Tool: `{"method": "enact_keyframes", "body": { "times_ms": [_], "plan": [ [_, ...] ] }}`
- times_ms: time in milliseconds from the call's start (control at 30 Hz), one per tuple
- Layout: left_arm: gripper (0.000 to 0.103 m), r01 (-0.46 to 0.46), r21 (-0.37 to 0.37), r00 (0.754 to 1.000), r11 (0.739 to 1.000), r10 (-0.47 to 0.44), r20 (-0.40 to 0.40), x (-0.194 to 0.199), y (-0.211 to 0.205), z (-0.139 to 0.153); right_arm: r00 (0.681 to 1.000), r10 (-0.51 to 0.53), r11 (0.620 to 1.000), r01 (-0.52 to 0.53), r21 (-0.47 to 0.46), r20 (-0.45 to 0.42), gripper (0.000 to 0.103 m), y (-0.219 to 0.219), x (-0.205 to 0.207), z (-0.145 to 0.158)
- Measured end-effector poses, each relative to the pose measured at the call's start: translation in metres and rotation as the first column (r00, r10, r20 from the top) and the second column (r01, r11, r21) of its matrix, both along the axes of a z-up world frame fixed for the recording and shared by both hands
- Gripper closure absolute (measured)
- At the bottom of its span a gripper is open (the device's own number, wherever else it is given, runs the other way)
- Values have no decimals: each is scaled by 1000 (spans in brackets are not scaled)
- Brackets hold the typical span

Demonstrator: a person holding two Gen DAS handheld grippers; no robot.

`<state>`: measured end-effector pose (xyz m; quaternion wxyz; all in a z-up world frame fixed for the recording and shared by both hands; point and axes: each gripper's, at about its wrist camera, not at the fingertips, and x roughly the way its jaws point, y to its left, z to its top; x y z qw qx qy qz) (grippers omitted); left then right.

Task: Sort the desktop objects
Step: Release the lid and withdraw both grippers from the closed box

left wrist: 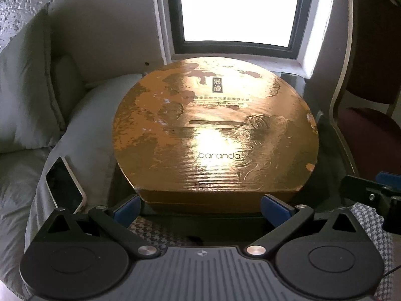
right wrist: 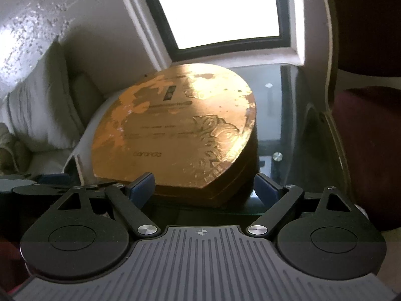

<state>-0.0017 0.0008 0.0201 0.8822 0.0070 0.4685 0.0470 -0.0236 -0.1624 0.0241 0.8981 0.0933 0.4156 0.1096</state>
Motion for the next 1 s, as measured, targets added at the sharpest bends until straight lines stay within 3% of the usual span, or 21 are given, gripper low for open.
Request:
{"method": "enact_keyframes", "body": {
  "times_ms": [1000],
  "plan": [
    [1, -2, -14, 1000, 1000, 1, -23, 6, -7, -8, 999, -6, 1000, 6, -10, -32, 12, -1, 11, -6]
  ]
}}
